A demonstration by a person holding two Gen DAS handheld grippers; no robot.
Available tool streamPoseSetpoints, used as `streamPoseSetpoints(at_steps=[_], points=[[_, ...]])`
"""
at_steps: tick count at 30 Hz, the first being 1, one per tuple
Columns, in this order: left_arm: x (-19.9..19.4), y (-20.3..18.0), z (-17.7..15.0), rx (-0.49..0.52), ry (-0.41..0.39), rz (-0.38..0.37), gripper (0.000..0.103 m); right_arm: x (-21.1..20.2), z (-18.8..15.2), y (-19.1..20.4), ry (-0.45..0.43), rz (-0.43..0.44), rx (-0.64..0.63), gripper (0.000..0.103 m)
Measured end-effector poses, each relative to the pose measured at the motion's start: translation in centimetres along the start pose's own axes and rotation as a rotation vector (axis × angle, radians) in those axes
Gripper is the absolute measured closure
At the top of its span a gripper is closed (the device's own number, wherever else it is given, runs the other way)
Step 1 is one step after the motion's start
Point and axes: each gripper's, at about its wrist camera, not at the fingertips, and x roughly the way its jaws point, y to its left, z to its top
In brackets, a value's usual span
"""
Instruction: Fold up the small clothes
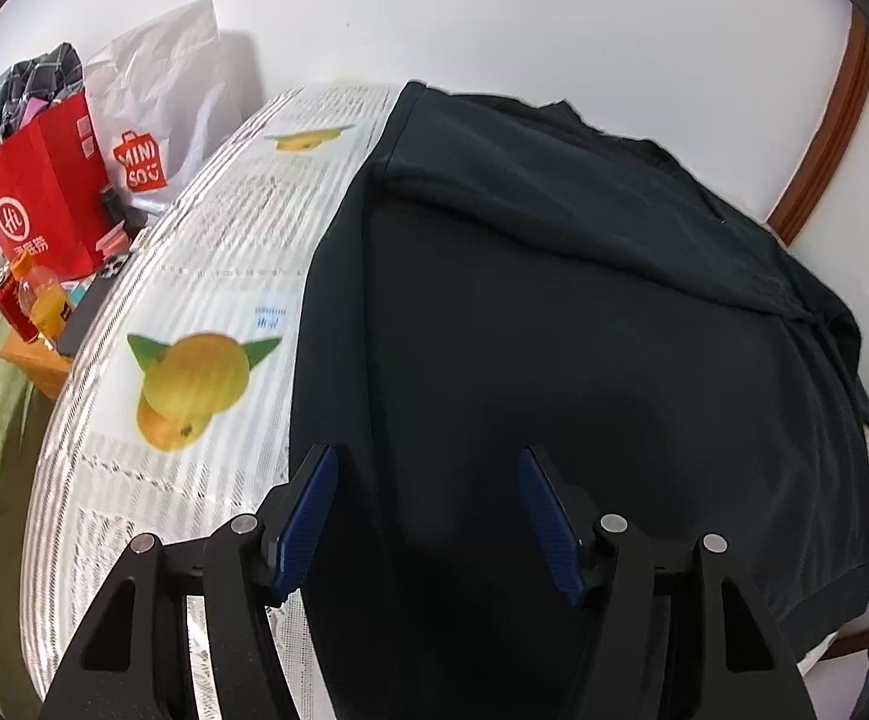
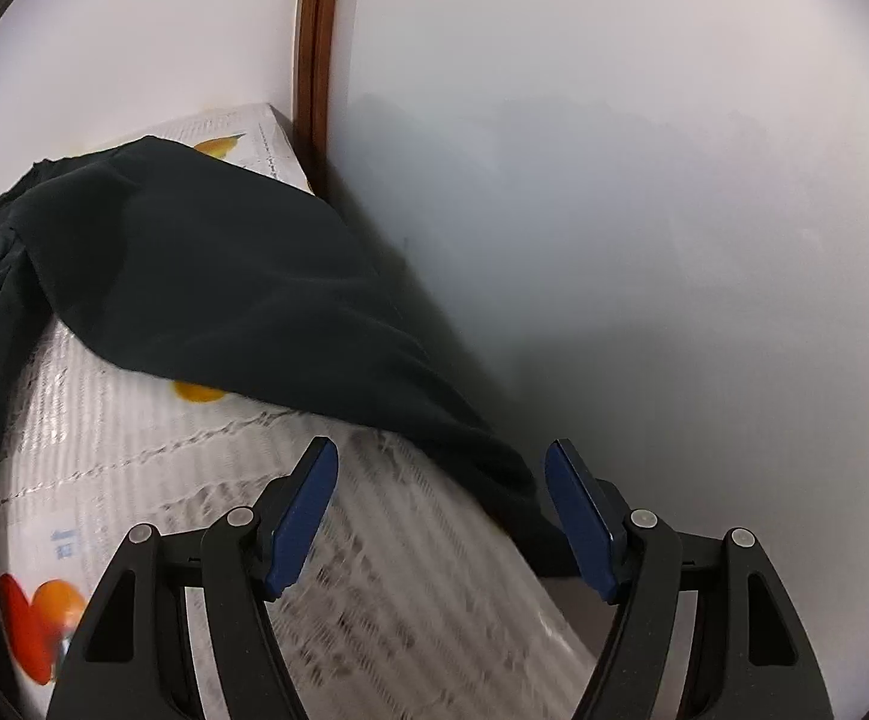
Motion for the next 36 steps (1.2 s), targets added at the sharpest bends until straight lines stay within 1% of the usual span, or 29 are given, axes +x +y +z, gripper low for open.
streamPoseSetpoints(at_steps=[2,3,4,5,7,8,10,11,13,14,16,19,22,25,26,27,29,32,33,34,36], points=[[0.2,-0.1,-0.1,-0.008,0.002,0.016,0.043,0.6,0.4,-0.2,-0.016,0.033,0.016,0.033],[0.2,-0.1,-0.1,-0.010,-0.004,0.016,0.043,0.8,0.6,-0.3,-0.013,0.049,0.025,0.036],[0.1,-0.2,-0.1,-0.008,-0.008,0.017,0.043,0.9,0.6,-0.4,-0.016,0.076,0.035,0.052],[0.1,-0.2,-0.2,-0.003,-0.010,0.018,0.043,0.9,0.8,-0.3,-0.021,0.080,0.039,0.074],[0.1,0.0,-0.1,-0.001,-0.010,0.030,0.043,0.4,1.0,0.1,-0.046,0.020,0.017,0.089],[0.2,0.2,-0.1,-0.005,-0.008,0.035,0.043,-0.1,1.2,0.3,-0.072,0.000,0.006,0.091],[0.2,0.5,0.1,-0.003,-0.011,0.058,0.043,-1.3,1.9,0.8,-0.120,-0.029,0.005,0.092],[0.2,0.7,0.2,0.006,-0.013,0.086,0.043,-2.5,2.5,1.2,-0.158,-0.039,0.013,0.092],[0.3,1.0,0.3,0.023,-0.025,0.124,0.043,-4.2,3.7,1.7,-0.214,-0.043,0.025,0.093],[0.5,1.2,0.4,0.029,-0.027,0.130,0.043,-5.6,4.4,2.3,-0.251,-0.044,0.027,0.093],[0.7,1.6,0.5,0.030,-0.031,0.125,0.043,-8.0,5.7,3.8,-0.307,-0.034,0.020,0.093],[1.2,2.1,0.6,0.032,-0.034,0.101,0.043,-11.7,8.1,7.7,-0.374,0.043,-0.011,0.093],[1.3,2.5,0.8,0.043,-0.044,0.099,0.043,-15.1,10.0,13.2,-0.435,0.129,-0.077,0.093],[1.5,2.6,0.8,0.042,-0.048,0.089,0.042,-17.6,11.3,19.7,-0.476,0.242,-0.143,0.093],[1.6,2.6,0.8,0.038,-0.048,0.082,0.042,-18.4,11.7,22.7,-0.491,0.290,-0.170,0.093],[1.7,2.7,0.8,0.038,-0.049,0.076,0.040,-18.5,12.0,24.5,-0.497,0.316,-0.185,0.093],[1.7,2.5,0.7,0.050,-0.048,0.079,0.039,-18.6,12.5,29.8,-0.502,0.383,-0.236,0.093],[1.6,2.5,0.4,0.038,-0.054,0.084,0.036,-18.6,11.0,36.7,-0.499,0.467,-0.336,0.092],[1.6,2.5,0.3,0.038,-0.057,0.086,0.035,-18.1,10.3,39.1,-0.484,0.497,-0.373,0.092],[1.5,2.4,0.2,0.039,-0.058,0.088,0.035,-17.2,10.1,41.1,-0.472,0.509,-0.399,0.092],[1.5,2.4,0.1,0.038,-0.056,0.085,0.033,-14.6,8.2,45.6,-0.408,0.509,-0.488,0.092]])
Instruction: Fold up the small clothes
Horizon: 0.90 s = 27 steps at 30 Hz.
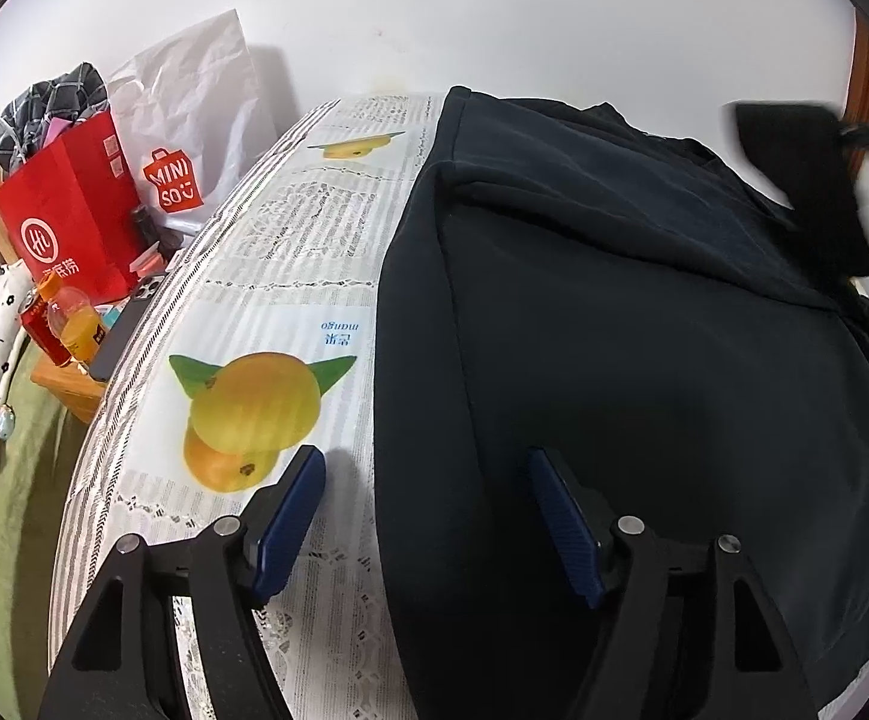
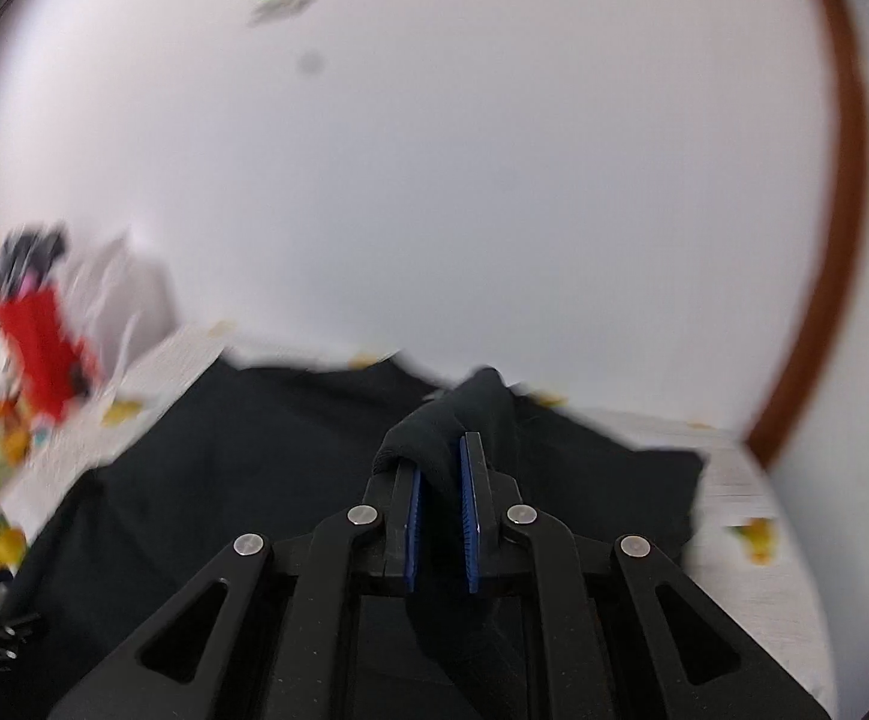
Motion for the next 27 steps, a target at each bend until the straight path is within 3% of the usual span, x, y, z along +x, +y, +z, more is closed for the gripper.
streamPoseSetpoints(at_steps=[3,5,6,8,10,15,22,27], points=[[-0.2,0.1,-0.2,0.010,0.006,-0.007,0.031,5.0,-2.3,2.8,0.134,-0.001,-0.070,0.092],[-0.4,0.3,-0.4,0.014,0.011,-0.012,0.030,5.4,-3.2,2.9,0.146,-0.017,-0.066,0.086],[-0.5,0.3,-0.5,0.016,0.012,-0.014,0.030,5.1,-3.3,2.3,0.146,-0.013,-0.035,0.079],[-0.7,0.3,-0.6,0.024,0.017,-0.015,0.030,4.1,-3.1,1.0,0.147,0.016,0.027,0.036],[-1.0,0.3,-0.5,0.018,0.021,-0.019,0.030,1.5,-3.2,-0.9,0.127,0.062,0.083,0.026],[-2.5,-0.7,0.1,0.023,-0.002,-0.033,0.030,-2.7,-5.6,-5.6,0.133,0.095,0.175,0.024],[-4.9,-5.3,2.2,0.107,-0.065,-0.085,0.030,-5.9,-11.7,-14.4,0.192,-0.018,0.365,0.024],[-5.1,-9.5,3.6,0.176,-0.089,-0.088,0.030,-7.7,-15.3,-18.2,0.209,-0.129,0.375,0.027]])
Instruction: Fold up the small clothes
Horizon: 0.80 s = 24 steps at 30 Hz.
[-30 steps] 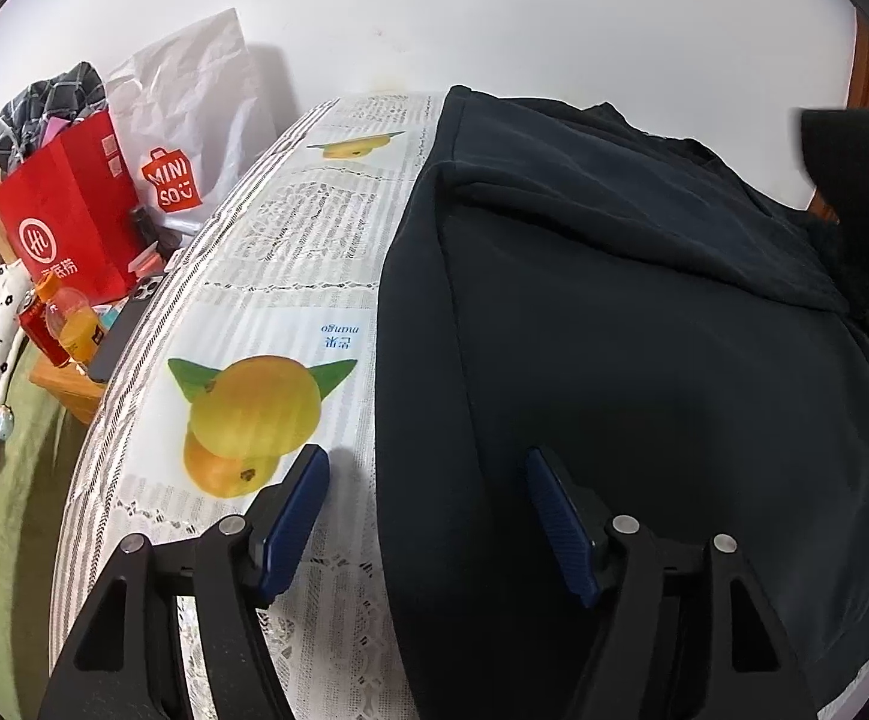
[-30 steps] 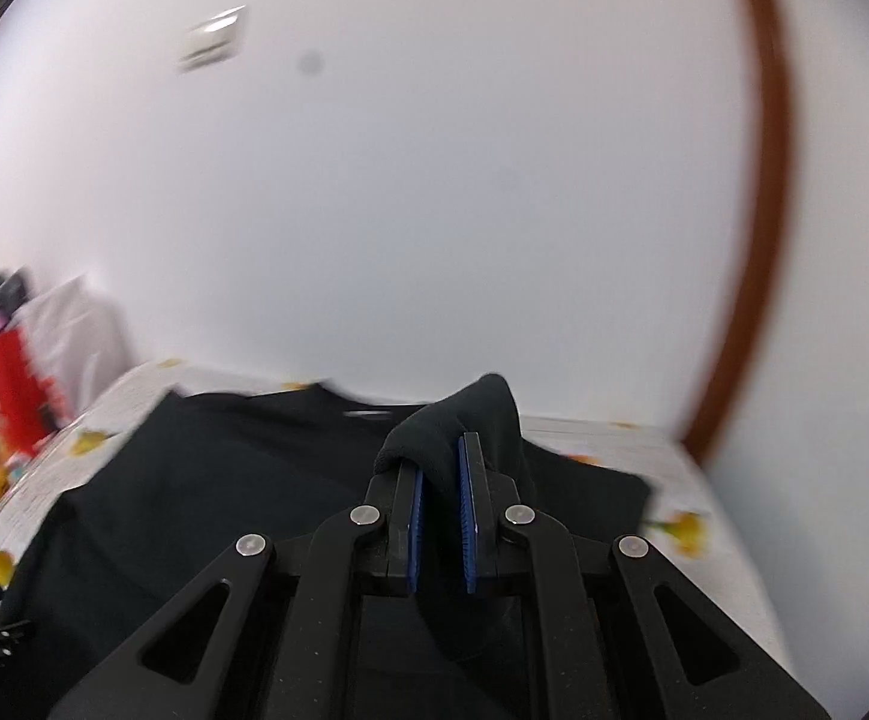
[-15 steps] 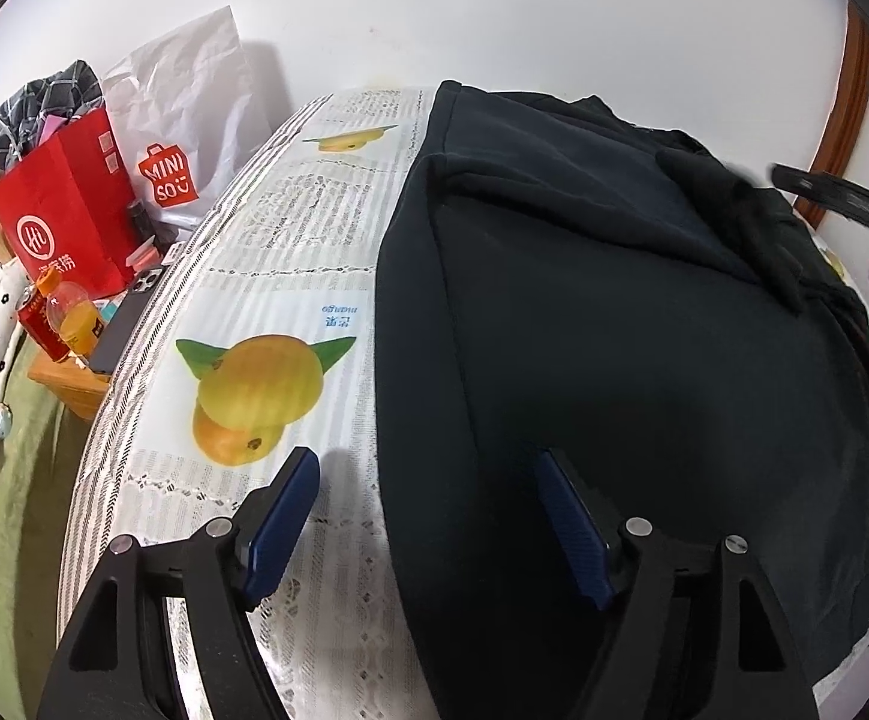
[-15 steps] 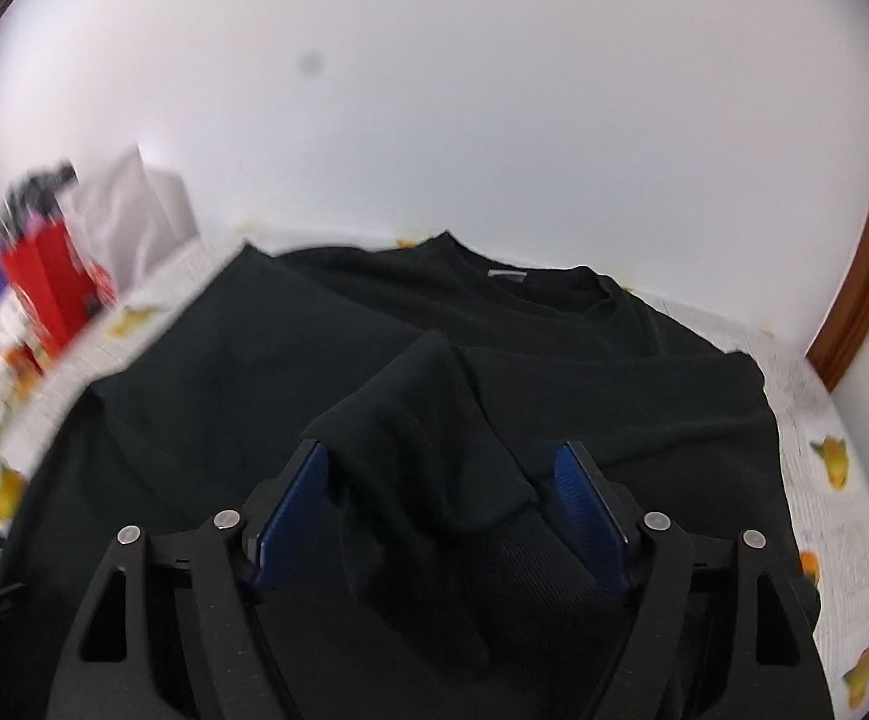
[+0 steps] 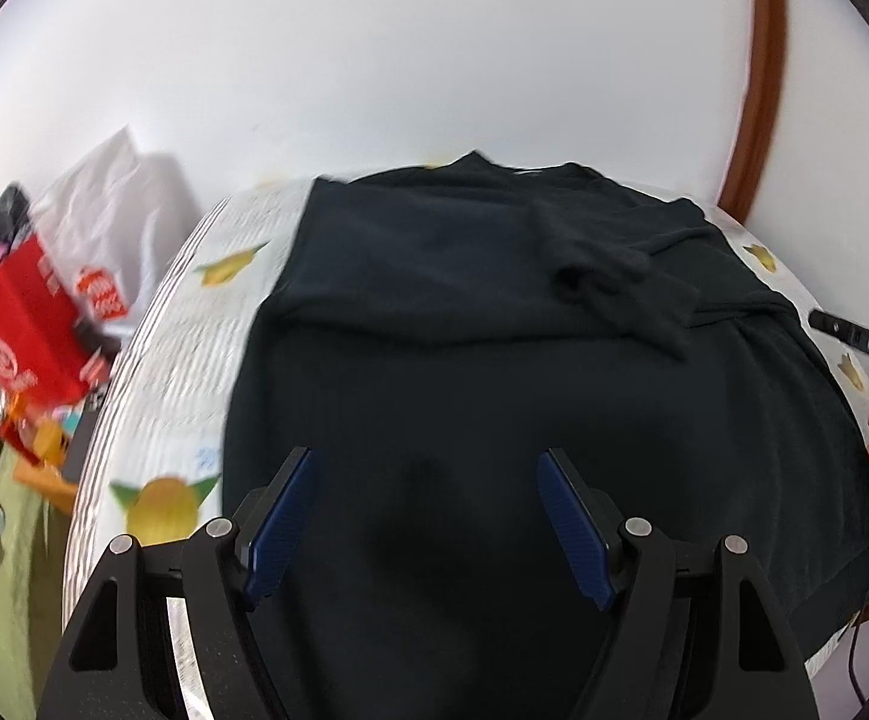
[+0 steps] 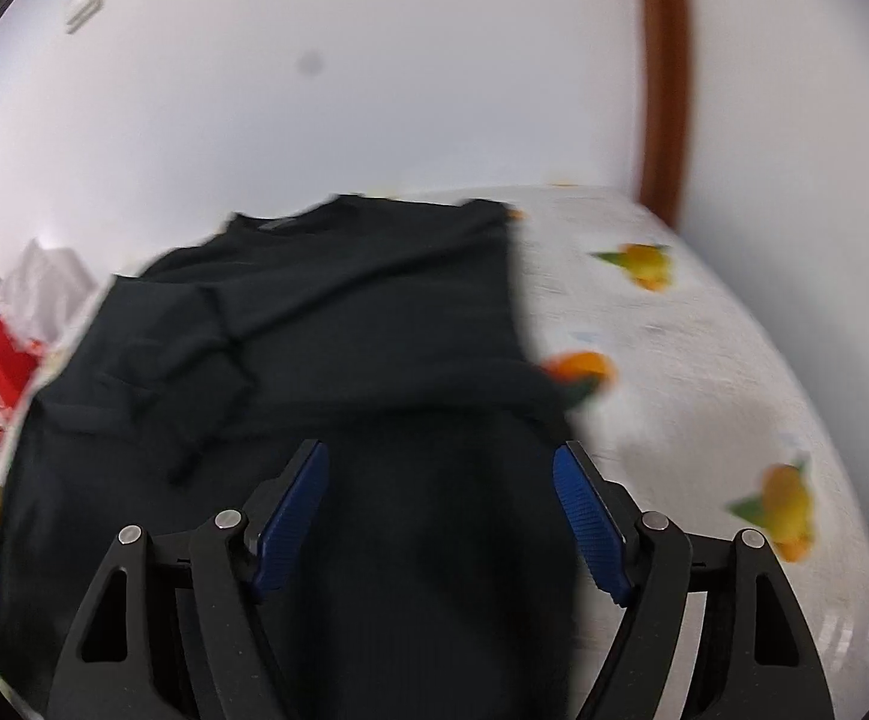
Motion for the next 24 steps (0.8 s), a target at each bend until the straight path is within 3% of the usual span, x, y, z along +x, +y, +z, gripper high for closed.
streamPoseSetpoints(at_steps=[3,6,11,24], points=[[0.3,-2.1,1.0,0.015,0.010,-0.030,0.032,0.2,-1.0,-2.0,0.034,-0.043,-0.016,0.029],[0.7,-4.3,2.1,0.058,0.008,-0.028,0.032,1.1,-1.9,-3.5,0.071,-0.079,-0.032,0.041],[2.0,-8.2,3.5,0.145,0.029,-0.032,0.030,2.0,-3.0,-5.5,0.086,-0.011,0.034,0.043],[6.5,-15.4,6.0,0.266,0.055,-0.058,0.030,3.0,-3.5,-6.3,0.087,0.005,0.069,0.043]])
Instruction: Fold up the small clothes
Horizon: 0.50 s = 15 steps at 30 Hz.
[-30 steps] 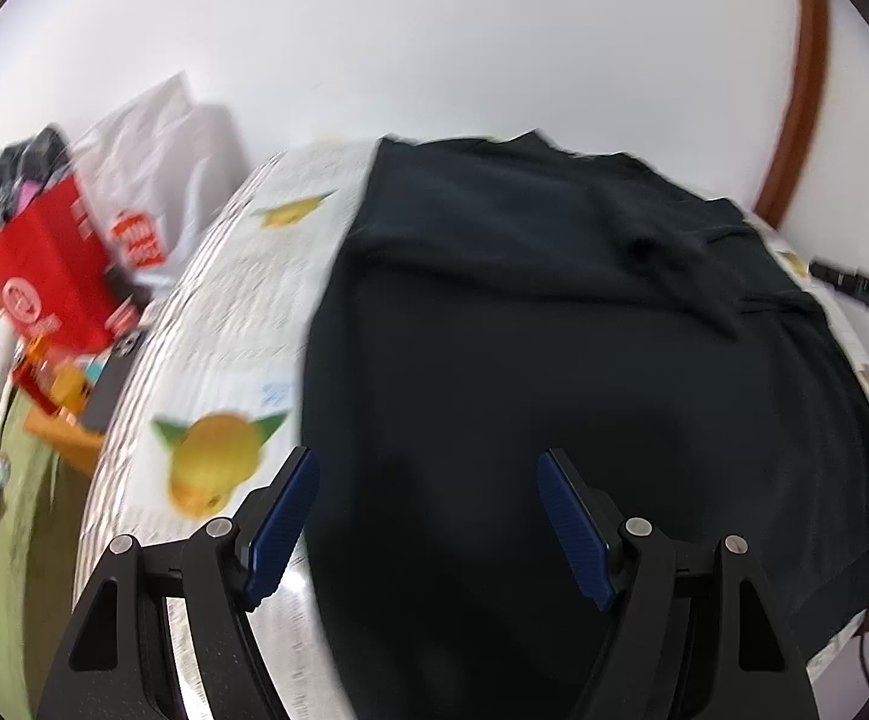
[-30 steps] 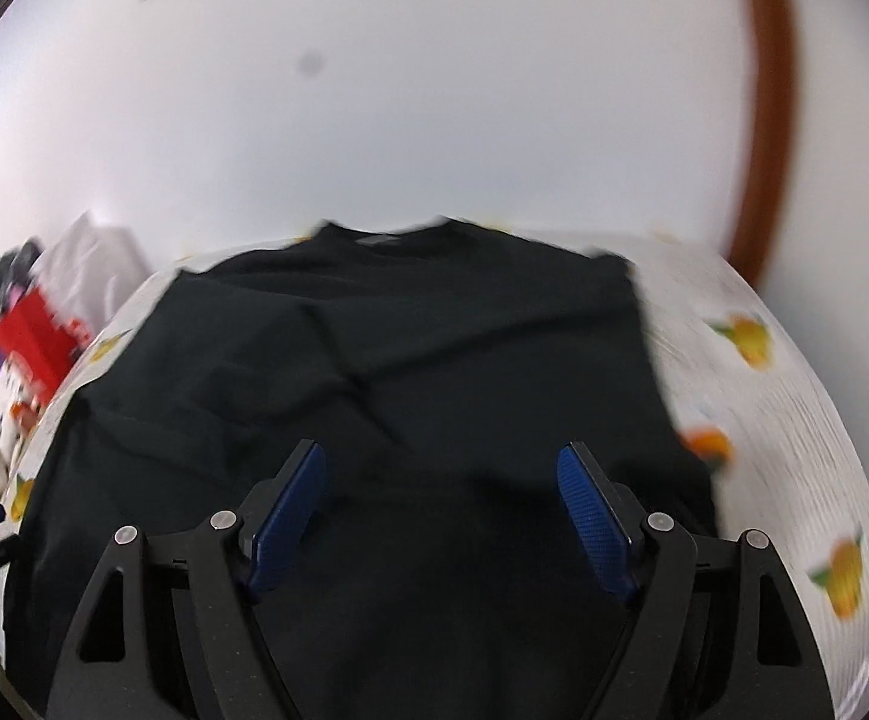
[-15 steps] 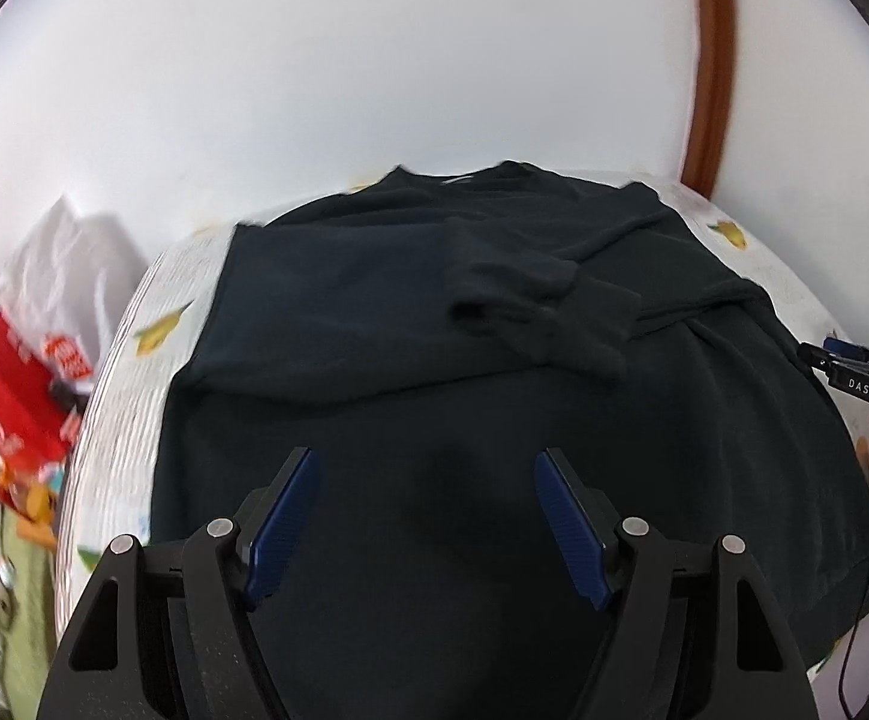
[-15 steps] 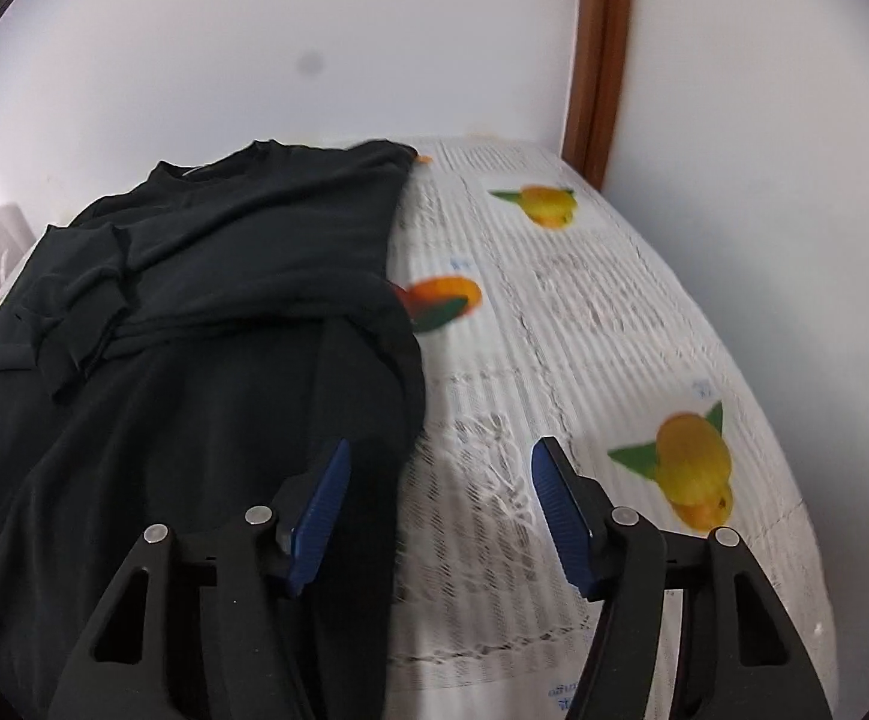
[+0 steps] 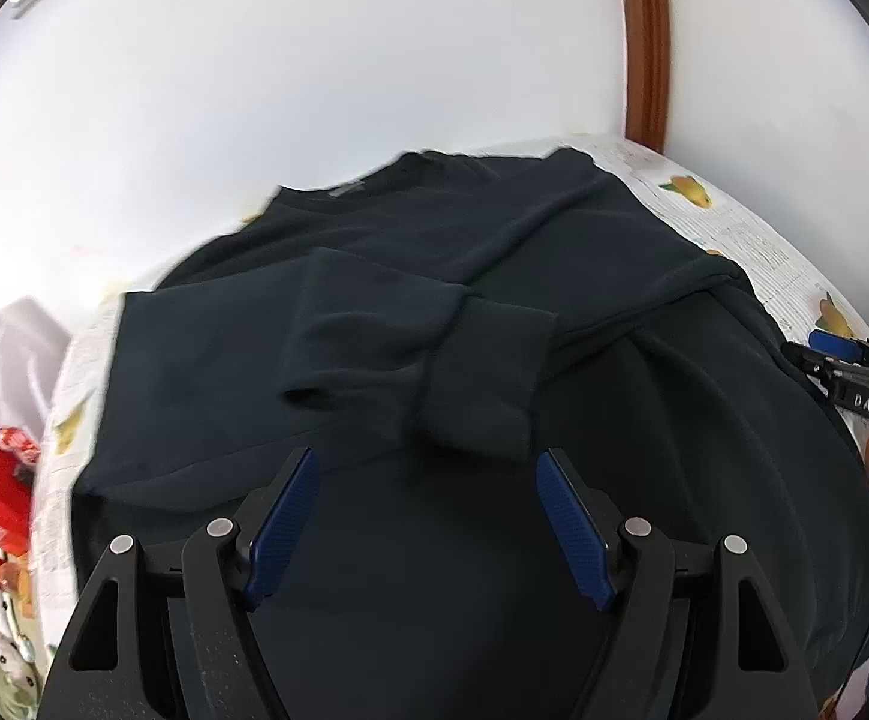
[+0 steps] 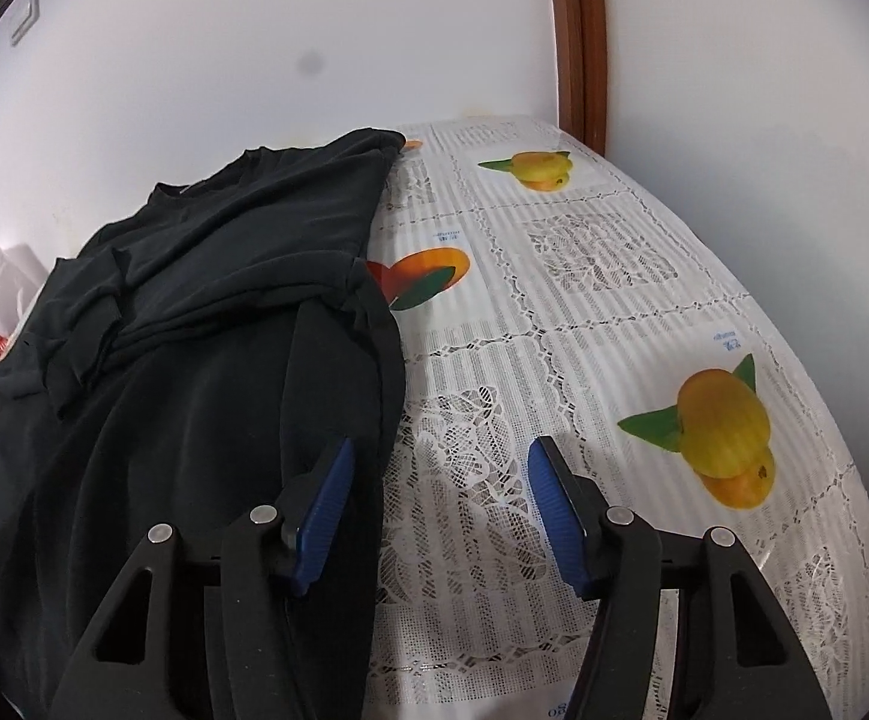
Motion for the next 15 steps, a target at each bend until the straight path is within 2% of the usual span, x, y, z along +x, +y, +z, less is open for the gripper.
streamPoseSetpoints(at_steps=[2,6,11,13,14,15], points=[[0.9,-1.0,0.6,0.025,0.006,-0.011,0.030,0.1,0.0,0.0,0.003,0.004,0.000,0.042],[3.6,-3.3,1.7,0.108,0.021,0.033,0.031,0.2,0.0,0.1,0.006,-0.001,-0.002,0.042],[5.9,-4.9,2.2,0.165,0.033,0.085,0.034,0.5,0.1,0.5,0.014,-0.026,-0.027,0.041],[6.7,-5.3,2.1,0.178,0.041,0.127,0.040,0.5,0.1,0.5,0.016,-0.026,-0.030,0.040],[6.8,-5.3,2.1,0.177,0.033,0.129,0.049,0.5,0.1,0.5,0.016,-0.025,-0.029,0.040],[6.6,-5.3,2.1,0.174,0.019,0.118,0.076,0.6,0.1,0.5,0.016,-0.025,-0.030,0.040]])
